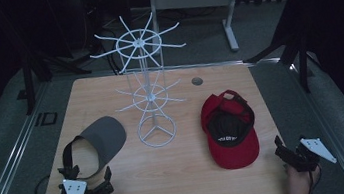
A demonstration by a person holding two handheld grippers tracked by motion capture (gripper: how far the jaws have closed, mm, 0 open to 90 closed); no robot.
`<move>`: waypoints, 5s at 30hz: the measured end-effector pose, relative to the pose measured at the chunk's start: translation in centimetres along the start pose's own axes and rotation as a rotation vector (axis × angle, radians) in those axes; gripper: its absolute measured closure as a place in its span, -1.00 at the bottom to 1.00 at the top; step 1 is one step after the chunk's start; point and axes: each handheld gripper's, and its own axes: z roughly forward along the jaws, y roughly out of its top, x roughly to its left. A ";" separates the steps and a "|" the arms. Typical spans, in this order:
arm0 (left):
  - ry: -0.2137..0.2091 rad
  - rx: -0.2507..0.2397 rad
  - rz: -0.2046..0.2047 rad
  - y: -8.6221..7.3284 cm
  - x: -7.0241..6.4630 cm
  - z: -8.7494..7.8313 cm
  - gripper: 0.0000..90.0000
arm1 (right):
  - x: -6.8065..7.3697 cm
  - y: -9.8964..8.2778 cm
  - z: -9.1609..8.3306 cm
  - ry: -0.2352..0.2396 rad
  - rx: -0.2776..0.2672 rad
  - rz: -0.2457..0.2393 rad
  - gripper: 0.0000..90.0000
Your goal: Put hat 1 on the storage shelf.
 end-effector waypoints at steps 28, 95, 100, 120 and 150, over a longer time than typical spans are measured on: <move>-0.038 0.041 -0.010 0.2 -0.6 -0.1 -0.90 | 1.8 5.3 -1.0 0.196 0.096 -0.028 -0.73; -0.262 0.228 -0.105 0.5 -2.5 0.2 -0.97 | 8.8 7.3 13.5 0.310 0.470 -0.300 -0.22; -0.261 0.229 -0.106 0.5 -2.4 0.2 -0.96 | 9.3 6.3 13.7 0.300 0.504 -0.370 0.02; -0.253 0.242 -0.130 0.5 -2.2 0.2 -0.96 | 9.4 6.8 12.5 0.365 0.511 -0.340 0.89; -0.281 0.236 -0.087 0.8 -2.5 0.1 -0.97 | 8.9 15.2 3.0 0.488 0.154 -0.211 0.90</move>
